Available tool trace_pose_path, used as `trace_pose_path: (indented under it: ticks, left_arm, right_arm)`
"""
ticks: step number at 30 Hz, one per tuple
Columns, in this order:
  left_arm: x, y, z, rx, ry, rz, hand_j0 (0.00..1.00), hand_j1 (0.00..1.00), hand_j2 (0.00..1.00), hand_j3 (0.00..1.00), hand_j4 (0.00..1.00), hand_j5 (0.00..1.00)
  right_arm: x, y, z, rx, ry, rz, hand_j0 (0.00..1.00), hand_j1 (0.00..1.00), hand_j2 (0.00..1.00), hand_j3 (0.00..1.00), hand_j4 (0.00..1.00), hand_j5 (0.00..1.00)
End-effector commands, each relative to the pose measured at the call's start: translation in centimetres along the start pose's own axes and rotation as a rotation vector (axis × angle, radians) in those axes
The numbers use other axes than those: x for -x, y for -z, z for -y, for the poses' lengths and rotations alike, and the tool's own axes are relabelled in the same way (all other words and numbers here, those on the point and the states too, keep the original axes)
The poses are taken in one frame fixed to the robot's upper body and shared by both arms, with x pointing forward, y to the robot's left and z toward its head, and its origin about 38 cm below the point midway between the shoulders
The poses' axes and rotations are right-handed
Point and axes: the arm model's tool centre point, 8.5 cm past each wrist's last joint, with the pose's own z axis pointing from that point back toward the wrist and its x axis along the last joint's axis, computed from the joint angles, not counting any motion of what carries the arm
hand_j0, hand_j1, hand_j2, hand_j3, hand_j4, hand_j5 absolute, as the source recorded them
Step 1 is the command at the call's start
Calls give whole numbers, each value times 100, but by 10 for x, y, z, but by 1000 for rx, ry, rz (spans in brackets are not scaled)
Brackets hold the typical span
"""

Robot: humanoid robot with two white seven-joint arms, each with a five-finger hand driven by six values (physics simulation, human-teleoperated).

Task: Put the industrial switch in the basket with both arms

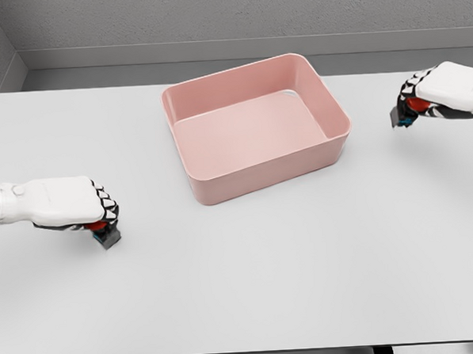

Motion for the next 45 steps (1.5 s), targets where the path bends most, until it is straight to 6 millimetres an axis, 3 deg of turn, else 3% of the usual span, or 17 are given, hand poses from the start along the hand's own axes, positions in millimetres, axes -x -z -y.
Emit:
trace_pose_path:
  ticks: [1,7,12,19,25,28,30,45]
  left_arm:
    - [0,-1,-1,-4,-4,-1,42,42,42,42,42,42]
    - [8,-1,-32,-58,54,-14,41,41,41,41,41,41]
    - [12,0,-69,-126,123,-19,41,41,41,41,41,41]
    - [15,-6,-99,-190,151,-17,41,41,41,41,41,41]
    - [15,-7,-122,-236,184,-10,41,41,41,41,41,41]
    - [8,5,-136,-271,202,24,41,41,41,41,41,41]
    - [8,3,-144,-284,218,22,41,41,41,41,41,41]
    - [13,7,-157,-308,224,16,42,42,42,42,42,42]
  right_arm:
    - [-5,1,11,37,5,18,41,41,41,41,41,41]
    - [-12,0,35,92,-26,41,41,41,41,41,41,41]
    - [-21,3,49,132,-33,73,41,41,41,41,41,41]
    - [-36,8,70,183,-56,125,41,41,41,41,41,41]
    - [-53,28,78,225,-45,180,41,41,41,41,41,41]
    - [-59,36,79,235,-37,199,41,41,41,41,41,41]
    - [-64,42,78,239,-31,214,41,41,41,41,41,41]
    - [-94,79,74,269,14,297,42,42,42,42,42,42]
